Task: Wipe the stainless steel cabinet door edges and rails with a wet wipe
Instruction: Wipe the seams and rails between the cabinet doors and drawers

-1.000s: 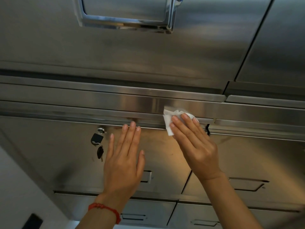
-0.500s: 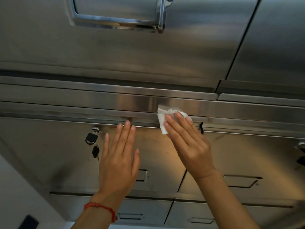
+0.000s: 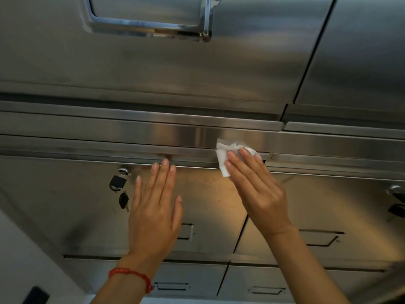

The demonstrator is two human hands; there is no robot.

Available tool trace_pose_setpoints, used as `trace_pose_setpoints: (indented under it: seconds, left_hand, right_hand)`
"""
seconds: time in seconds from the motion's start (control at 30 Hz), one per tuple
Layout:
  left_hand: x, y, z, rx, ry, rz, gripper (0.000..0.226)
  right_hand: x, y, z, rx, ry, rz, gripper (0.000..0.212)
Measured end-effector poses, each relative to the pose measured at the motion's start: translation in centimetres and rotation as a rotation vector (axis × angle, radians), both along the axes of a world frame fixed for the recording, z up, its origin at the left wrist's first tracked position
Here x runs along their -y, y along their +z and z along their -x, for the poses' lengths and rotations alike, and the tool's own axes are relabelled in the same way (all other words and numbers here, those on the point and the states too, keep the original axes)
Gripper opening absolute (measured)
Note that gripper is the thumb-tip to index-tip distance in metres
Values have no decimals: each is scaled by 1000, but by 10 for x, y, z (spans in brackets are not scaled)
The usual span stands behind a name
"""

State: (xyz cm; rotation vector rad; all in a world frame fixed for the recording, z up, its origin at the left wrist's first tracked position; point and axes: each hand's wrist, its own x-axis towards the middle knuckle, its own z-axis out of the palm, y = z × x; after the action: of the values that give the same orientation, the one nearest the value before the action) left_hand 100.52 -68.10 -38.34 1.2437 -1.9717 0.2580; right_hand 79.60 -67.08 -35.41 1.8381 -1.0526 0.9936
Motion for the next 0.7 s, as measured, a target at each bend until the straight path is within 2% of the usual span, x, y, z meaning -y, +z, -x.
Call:
trace_pose_setpoints:
  seconds: [0.17,0.33,0.6,0.7]
  left_hand:
    - [1,-1,0,15,10,-6,54]
    - [-5,-3,10,40,-14,-2,56]
    - [-10,0,32,72,-80,35,56]
    - [-11,0,39,70,-87,29,55]
  right_hand:
    - [0,-4,-6,69,-4,14,34]
    - [1,-2,-2,1,13,-2,32]
    - [-3,-3,7,30,-15,12,29]
    - [-2,-1,10,-18,7,-1,30]
